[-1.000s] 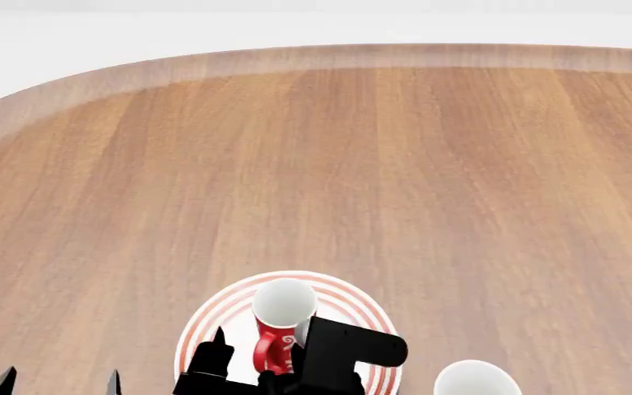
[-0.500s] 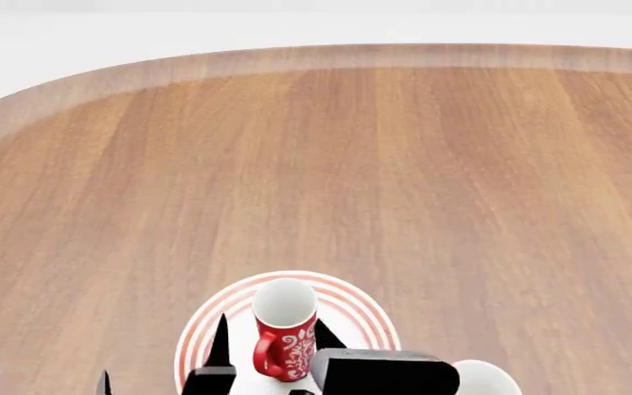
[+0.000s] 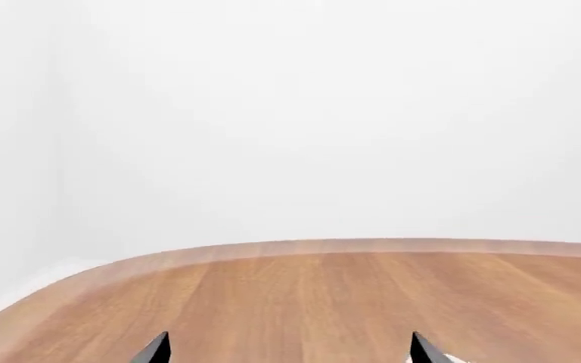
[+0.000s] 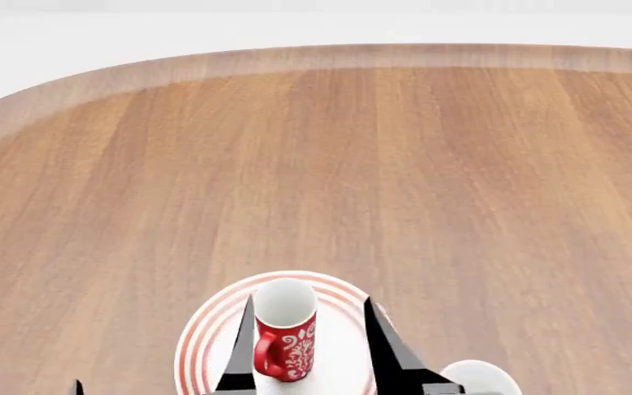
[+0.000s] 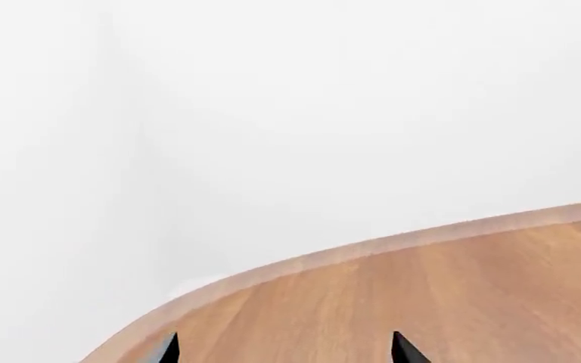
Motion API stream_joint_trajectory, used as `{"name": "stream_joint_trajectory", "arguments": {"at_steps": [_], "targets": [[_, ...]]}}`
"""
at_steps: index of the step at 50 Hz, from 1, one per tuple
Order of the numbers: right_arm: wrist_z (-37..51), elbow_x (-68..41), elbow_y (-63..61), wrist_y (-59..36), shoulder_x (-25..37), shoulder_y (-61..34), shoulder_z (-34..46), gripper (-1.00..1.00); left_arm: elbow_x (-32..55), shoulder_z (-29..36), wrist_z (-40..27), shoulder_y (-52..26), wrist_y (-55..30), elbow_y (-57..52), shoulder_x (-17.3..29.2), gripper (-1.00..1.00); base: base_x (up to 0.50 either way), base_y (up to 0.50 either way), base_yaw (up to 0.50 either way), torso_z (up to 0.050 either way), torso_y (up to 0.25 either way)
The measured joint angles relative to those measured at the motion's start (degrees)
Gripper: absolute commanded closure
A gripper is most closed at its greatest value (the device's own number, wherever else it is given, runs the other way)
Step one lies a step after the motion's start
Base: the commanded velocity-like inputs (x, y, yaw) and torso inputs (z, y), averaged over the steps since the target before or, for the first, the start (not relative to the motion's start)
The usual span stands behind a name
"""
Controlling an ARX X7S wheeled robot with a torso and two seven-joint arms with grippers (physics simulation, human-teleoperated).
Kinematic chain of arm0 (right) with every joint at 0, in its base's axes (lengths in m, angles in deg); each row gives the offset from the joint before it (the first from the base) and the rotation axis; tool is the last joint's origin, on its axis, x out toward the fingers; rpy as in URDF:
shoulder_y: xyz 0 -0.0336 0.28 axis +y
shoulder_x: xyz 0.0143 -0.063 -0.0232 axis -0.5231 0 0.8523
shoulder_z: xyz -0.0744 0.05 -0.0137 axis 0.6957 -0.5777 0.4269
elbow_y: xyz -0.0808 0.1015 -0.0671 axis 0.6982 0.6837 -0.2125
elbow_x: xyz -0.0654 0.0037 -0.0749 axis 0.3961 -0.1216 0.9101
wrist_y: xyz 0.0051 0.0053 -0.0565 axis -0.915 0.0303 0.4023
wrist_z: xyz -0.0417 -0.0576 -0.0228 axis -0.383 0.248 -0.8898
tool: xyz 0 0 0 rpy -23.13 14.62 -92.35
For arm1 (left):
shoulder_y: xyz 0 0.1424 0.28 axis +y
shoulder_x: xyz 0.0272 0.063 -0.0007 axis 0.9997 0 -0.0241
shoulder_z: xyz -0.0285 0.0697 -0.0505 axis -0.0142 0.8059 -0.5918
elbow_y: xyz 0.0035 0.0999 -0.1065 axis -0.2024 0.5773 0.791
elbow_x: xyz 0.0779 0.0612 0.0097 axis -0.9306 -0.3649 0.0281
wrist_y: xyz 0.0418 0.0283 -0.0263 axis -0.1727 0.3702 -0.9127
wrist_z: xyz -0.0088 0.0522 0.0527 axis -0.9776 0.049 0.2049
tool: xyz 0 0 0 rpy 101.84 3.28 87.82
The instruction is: Put the red mug on the left plate.
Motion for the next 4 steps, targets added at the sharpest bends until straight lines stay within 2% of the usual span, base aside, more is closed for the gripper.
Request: {"name": "stream_joint_trajectory", "arguments": {"at_steps": [4], "targets": [[1.1,1.58,-2.56,-0.02,1.11,0.71,0.08,-1.0,-0.87,0.13,-0.45,1.32,0.58,-1.72,0.32,-1.0,0.0,0.0,0.0,0.0,0.0]]}}
